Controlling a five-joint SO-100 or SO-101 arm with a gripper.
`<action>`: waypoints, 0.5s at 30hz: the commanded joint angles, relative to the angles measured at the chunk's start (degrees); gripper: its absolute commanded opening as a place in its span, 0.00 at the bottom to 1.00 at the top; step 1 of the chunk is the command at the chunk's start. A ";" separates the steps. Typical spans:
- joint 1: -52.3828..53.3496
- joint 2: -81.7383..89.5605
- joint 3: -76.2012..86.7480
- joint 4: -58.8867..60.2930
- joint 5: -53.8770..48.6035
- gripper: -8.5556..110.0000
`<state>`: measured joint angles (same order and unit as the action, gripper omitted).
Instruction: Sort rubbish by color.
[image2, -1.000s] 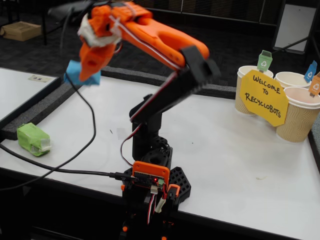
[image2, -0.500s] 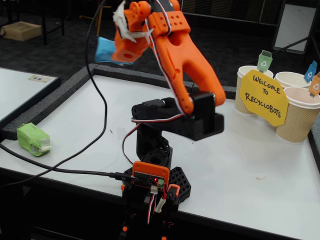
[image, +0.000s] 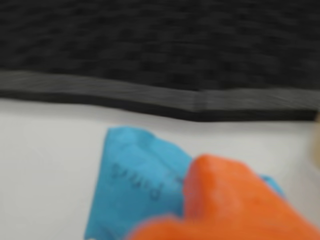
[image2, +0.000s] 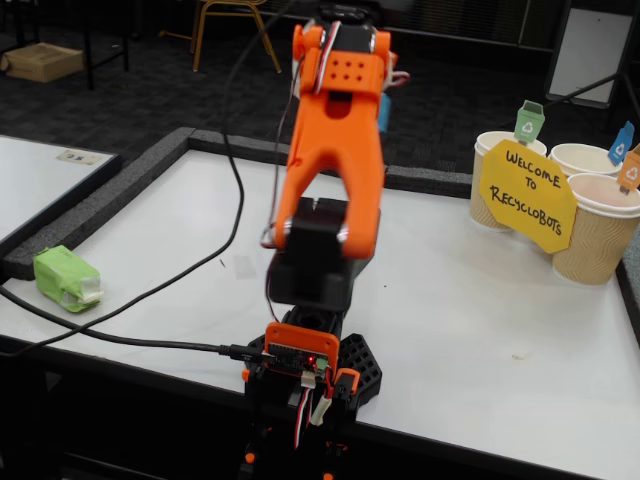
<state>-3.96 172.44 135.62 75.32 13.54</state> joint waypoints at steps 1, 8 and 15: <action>9.93 5.62 1.14 -2.72 -3.96 0.07; 16.87 13.01 4.48 -1.58 -3.96 0.07; 23.64 15.47 6.06 1.49 -3.96 0.07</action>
<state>15.91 187.29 142.82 76.11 10.72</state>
